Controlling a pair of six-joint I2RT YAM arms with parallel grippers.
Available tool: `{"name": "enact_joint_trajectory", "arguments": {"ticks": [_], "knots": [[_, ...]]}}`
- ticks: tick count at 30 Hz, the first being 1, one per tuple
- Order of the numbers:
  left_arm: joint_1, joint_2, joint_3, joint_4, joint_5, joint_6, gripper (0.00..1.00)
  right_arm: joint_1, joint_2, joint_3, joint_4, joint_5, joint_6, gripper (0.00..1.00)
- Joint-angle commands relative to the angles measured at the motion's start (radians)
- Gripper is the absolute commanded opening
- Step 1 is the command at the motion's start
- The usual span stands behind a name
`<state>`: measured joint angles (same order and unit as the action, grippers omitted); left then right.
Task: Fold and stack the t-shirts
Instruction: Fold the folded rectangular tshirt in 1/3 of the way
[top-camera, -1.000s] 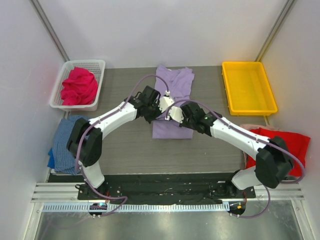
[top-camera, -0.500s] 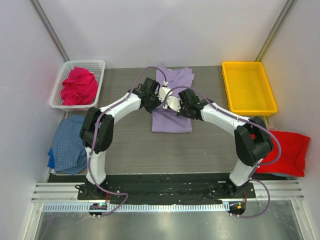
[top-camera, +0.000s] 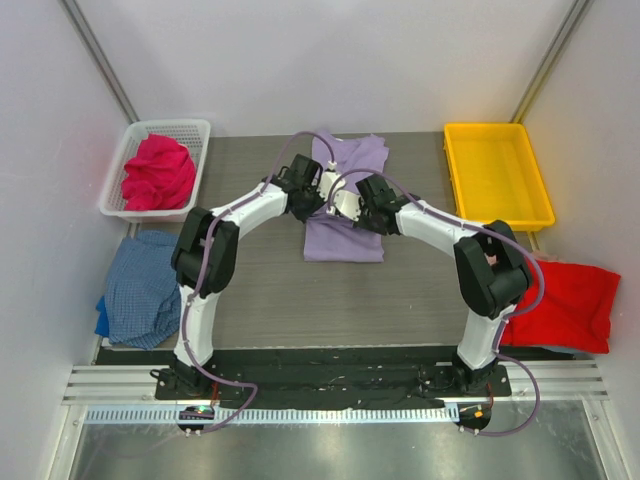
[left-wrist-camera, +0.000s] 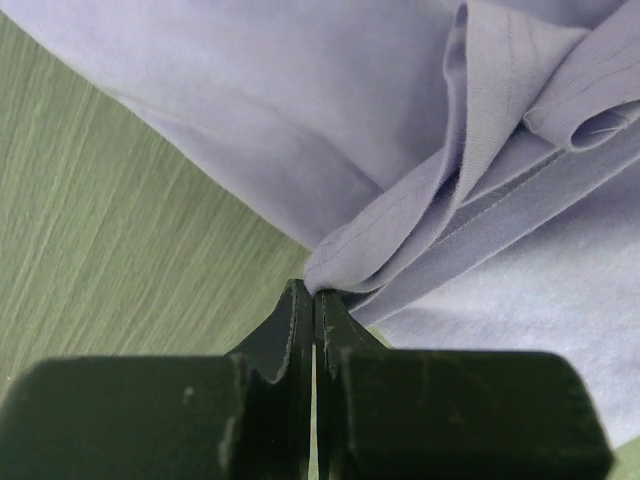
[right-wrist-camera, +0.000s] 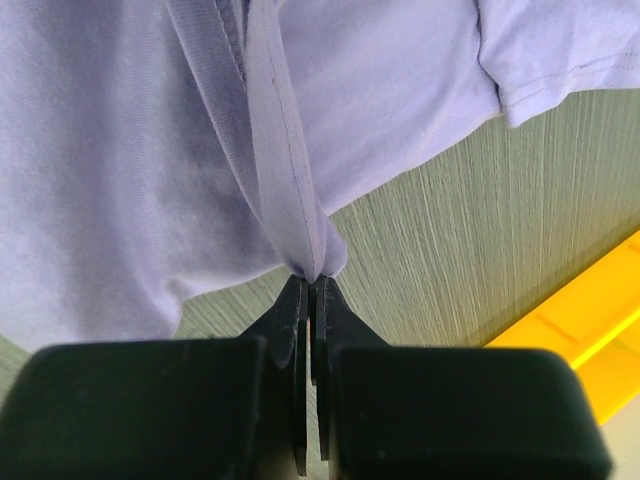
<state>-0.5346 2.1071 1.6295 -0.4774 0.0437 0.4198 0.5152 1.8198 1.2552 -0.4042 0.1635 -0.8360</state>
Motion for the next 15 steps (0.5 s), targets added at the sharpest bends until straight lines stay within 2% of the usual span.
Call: {"name": "enact_joint_trajectory", "arguments": {"ticks": [1,12,13,14,15], "knots": [[-0.024,0.022,0.072,0.02,0.019,0.039,0.0,-0.015,0.022,0.072,0.117,0.039,0.015,0.01],[-0.025,0.077,0.151,0.008,-0.021,0.051,0.0,-0.033,0.09,0.151,0.142,0.067,0.014,0.01],[-0.025,0.082,0.158,0.014,-0.034,0.045,0.04,-0.035,0.098,0.154,0.157,0.074,0.014,0.01],[-0.025,0.086,0.161,0.014,-0.034,0.045,0.06,-0.037,0.101,0.159,0.162,0.076,0.014,0.02],[-0.025,0.088,0.162,0.016,-0.033,0.047,0.06,-0.037,0.104,0.162,0.168,0.083,0.015,0.08]]}}
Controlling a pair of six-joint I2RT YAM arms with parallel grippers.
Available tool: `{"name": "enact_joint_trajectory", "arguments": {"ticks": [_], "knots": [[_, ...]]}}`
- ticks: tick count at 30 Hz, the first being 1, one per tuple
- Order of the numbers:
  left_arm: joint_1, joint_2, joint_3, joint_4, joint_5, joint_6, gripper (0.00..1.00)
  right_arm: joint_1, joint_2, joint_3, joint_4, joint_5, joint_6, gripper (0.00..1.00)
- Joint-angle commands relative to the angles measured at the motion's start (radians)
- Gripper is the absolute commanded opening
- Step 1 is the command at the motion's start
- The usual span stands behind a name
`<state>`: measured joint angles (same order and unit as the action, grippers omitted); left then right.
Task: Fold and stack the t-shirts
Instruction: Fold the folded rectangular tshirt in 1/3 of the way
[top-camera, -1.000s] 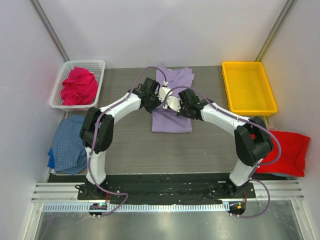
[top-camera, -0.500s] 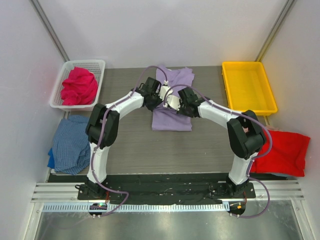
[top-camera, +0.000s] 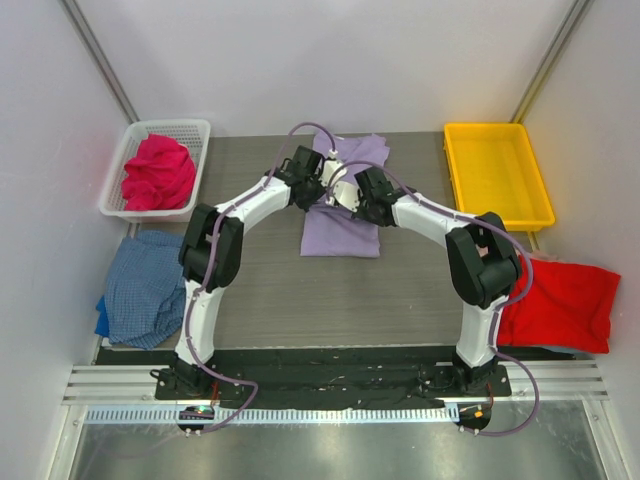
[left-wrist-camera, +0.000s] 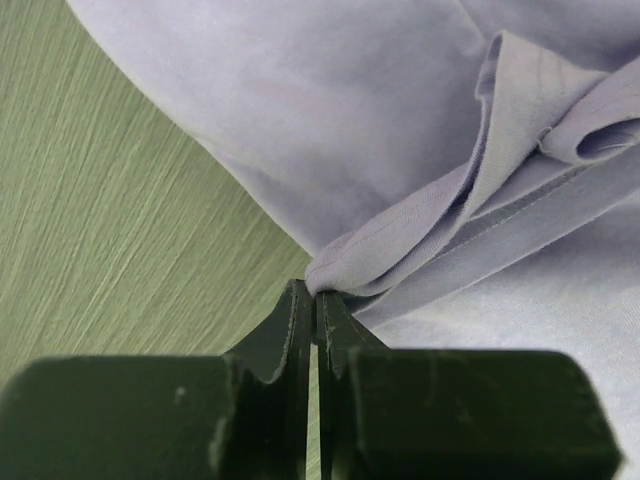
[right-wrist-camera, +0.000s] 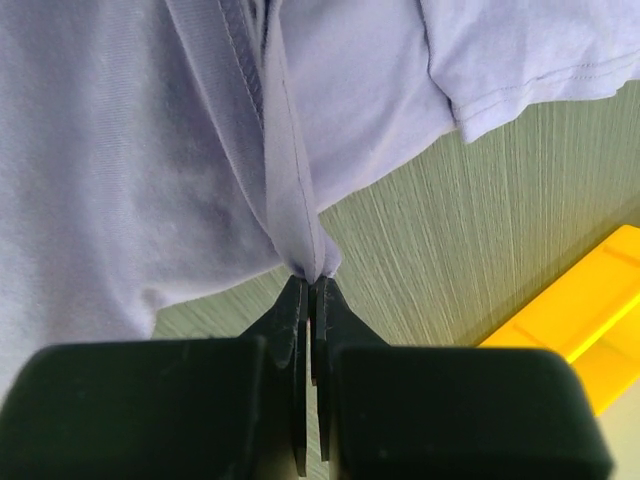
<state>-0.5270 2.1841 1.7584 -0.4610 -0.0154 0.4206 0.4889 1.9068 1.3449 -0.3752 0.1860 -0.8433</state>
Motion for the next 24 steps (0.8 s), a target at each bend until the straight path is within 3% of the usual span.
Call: {"name": "enact_joint_trajectory", "arguments": {"ticks": [1,6,17,23,24], "knots": [[-0.033,0.013,0.035,0.008,-0.006,0.04,0.09,-0.009,0.023,0.074,0.15,0.064,0.024,0.1],[-0.033,0.02,0.036,0.022,-0.018,0.035,0.16,-0.01,0.041,0.092,0.177,0.09,0.036,0.36],[-0.033,0.034,0.033,0.136,-0.133,-0.006,0.22,-0.012,0.08,0.134,0.232,0.158,0.05,0.41],[-0.033,-0.003,-0.014,0.271,-0.299,-0.037,0.33,-0.01,0.095,0.135,0.268,0.199,0.073,0.42],[-0.033,-0.01,-0.019,0.283,-0.325,-0.039,0.4,-0.01,0.083,0.129,0.268,0.195,0.078,0.42]]}}
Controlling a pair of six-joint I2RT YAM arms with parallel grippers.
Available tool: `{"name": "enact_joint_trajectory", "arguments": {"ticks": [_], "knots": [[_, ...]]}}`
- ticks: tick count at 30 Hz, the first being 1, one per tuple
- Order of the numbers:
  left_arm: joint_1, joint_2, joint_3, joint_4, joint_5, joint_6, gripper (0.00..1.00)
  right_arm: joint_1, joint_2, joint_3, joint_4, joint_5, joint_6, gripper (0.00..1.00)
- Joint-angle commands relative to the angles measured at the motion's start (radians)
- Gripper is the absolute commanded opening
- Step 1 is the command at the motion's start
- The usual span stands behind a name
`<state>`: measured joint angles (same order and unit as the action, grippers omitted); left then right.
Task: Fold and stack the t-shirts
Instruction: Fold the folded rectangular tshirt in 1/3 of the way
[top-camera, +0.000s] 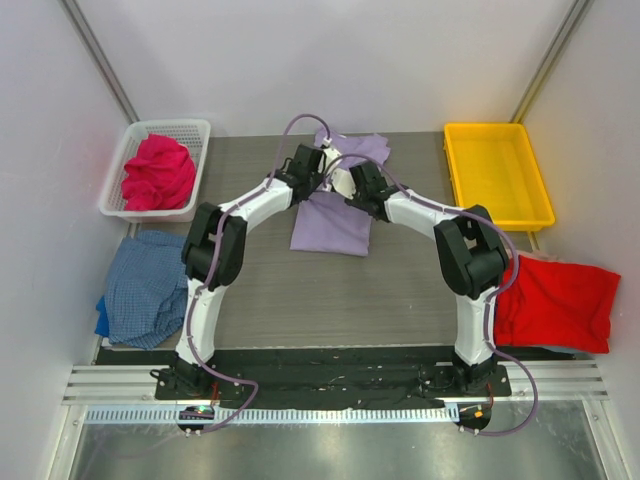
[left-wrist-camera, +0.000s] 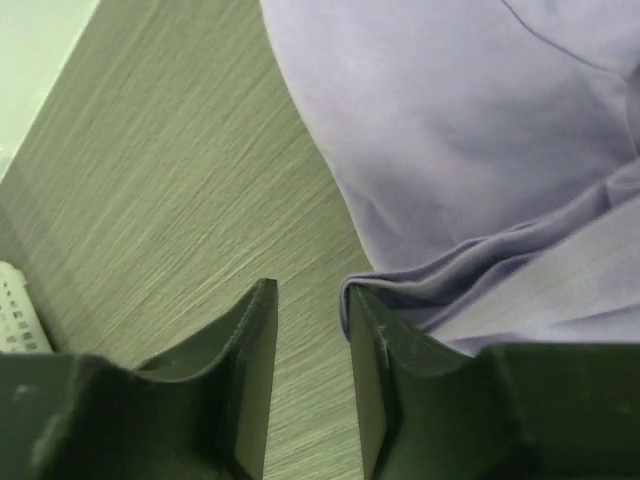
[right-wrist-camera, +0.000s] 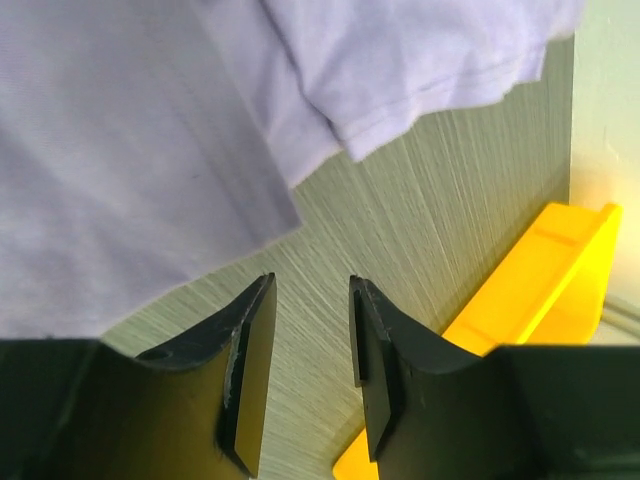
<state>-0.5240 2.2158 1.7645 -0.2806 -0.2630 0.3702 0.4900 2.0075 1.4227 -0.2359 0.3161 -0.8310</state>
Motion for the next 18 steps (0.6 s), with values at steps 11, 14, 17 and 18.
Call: {"name": "enact_joint_trajectory", "arguments": {"ticks": [11,14,17,18], "knots": [[-0.034,-0.085,0.0,0.127,-0.162,0.041,0.72,-0.002,-0.165,-0.103,0.104,0.052,0.118,0.45],[-0.034,-0.123,-0.034,0.155,-0.186,0.05,0.79,0.01,-0.217,-0.145,0.089,0.048,0.139,0.45],[-0.034,-0.186,-0.074,0.155,-0.186,0.047,0.88,0.022,-0.276,-0.18,0.063,0.031,0.17,0.5],[-0.034,-0.203,-0.101,0.147,-0.186,0.044,0.96,0.027,-0.303,-0.188,0.055,0.025,0.179,0.51]]}}
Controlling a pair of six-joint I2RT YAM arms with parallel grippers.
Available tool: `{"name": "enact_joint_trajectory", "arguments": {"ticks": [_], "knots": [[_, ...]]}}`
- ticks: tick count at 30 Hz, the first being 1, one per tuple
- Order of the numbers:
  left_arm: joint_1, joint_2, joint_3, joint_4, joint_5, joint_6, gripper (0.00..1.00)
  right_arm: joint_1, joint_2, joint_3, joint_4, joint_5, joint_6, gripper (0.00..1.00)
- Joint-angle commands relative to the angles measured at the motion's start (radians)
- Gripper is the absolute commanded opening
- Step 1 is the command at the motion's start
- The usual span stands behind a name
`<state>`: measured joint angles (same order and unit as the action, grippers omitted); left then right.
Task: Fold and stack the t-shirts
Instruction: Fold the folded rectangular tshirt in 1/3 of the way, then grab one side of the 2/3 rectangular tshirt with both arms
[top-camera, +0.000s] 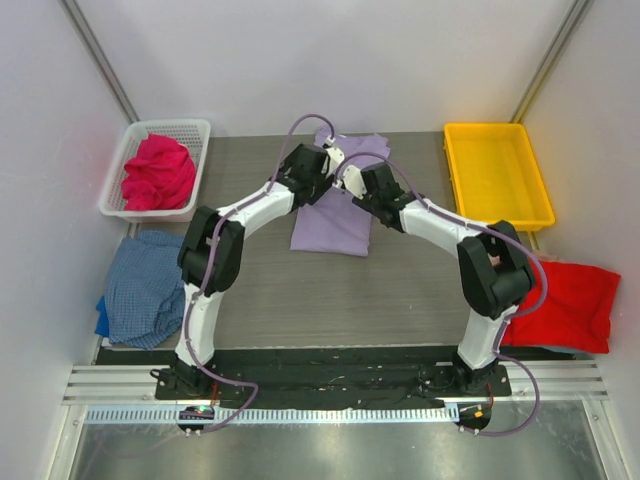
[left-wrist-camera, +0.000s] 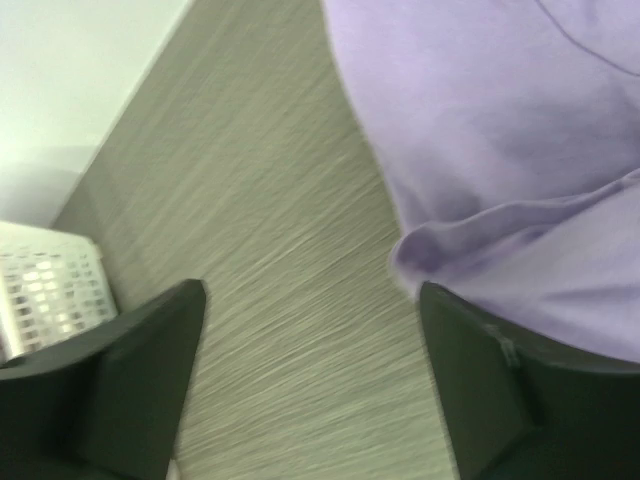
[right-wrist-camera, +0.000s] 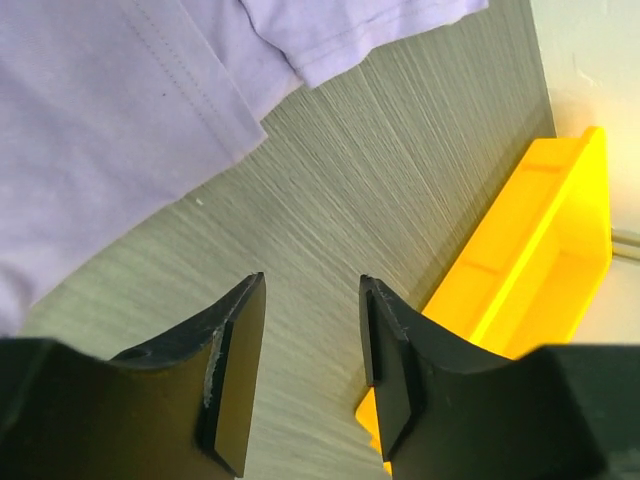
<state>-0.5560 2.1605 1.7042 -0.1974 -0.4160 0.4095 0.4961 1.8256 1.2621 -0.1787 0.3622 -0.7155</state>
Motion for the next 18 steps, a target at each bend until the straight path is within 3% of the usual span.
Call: {"name": "enact_joint_trajectory", "arguments": {"ticks": [1,8,18], "knots": [[-0.002,-0.163,-0.057,0.062,-0.03,0.002,1.0,0.03,-0.13,-0.036,-0.014,-0.025,0.073,0.54],[-0.002,-0.289,-0.193,-0.106,0.095,-0.07,1.0,0.108,-0.218,-0.131,-0.054,-0.043,0.134,0.76],[-0.002,-0.375,-0.419,-0.194,0.355,-0.094,1.0,0.212,-0.193,-0.207,-0.062,-0.043,0.16,0.72]]}}
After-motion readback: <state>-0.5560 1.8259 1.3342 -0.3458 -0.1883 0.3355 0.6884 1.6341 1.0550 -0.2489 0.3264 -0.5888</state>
